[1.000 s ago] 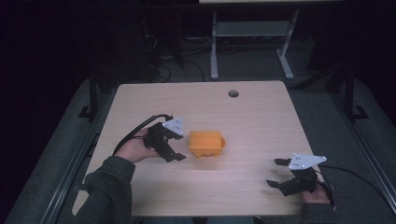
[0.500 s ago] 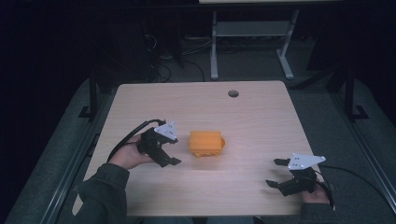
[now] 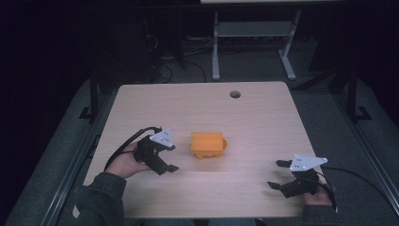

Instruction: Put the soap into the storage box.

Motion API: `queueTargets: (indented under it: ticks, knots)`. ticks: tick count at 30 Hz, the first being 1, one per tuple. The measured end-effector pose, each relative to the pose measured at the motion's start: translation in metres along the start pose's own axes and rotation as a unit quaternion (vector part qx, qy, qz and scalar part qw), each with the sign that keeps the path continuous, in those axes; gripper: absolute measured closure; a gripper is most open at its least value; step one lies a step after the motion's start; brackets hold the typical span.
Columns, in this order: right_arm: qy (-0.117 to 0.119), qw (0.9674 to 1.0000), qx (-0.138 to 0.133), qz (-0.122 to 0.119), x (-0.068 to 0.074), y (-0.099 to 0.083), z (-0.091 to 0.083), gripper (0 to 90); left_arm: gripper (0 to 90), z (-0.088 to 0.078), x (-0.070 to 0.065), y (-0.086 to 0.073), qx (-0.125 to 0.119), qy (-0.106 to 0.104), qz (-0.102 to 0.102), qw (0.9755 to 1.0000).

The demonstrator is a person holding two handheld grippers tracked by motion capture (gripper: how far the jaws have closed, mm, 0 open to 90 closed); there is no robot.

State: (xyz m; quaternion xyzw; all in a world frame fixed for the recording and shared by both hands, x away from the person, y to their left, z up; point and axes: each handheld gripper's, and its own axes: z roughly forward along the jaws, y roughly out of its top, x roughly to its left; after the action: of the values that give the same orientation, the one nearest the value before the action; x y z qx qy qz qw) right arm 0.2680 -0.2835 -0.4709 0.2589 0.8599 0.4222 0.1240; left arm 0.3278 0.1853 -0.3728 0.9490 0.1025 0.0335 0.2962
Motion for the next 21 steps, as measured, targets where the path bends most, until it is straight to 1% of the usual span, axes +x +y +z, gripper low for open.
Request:
queueTargets:
  ticks: [6,15,17,21]
  knots:
    - [-0.001,1.0,0.001,0.0,0.0,0.0,0.001,13.5,22.7,0.0,-0.004,-0.006,-0.001,0.002,-0.002,1.0]
    - [-0.001,1.0,0.003,0.003,0.0,0.0,0.001,13.5,22.6,0.001,-0.01,-0.02,-0.01,0.0,-0.016,0.9998]
    - [-0.001,1.0,0.004,0.002,0.0,0.0,0.001,13.5,22.6,0.001,-0.011,-0.023,-0.01,0.001,-0.021,0.9997]
    - [-0.001,1.0,0.005,0.002,0.0,0.0,0.002,13.5,22.6,-0.001,-0.013,-0.03,-0.007,0.004,-0.023,0.9997]
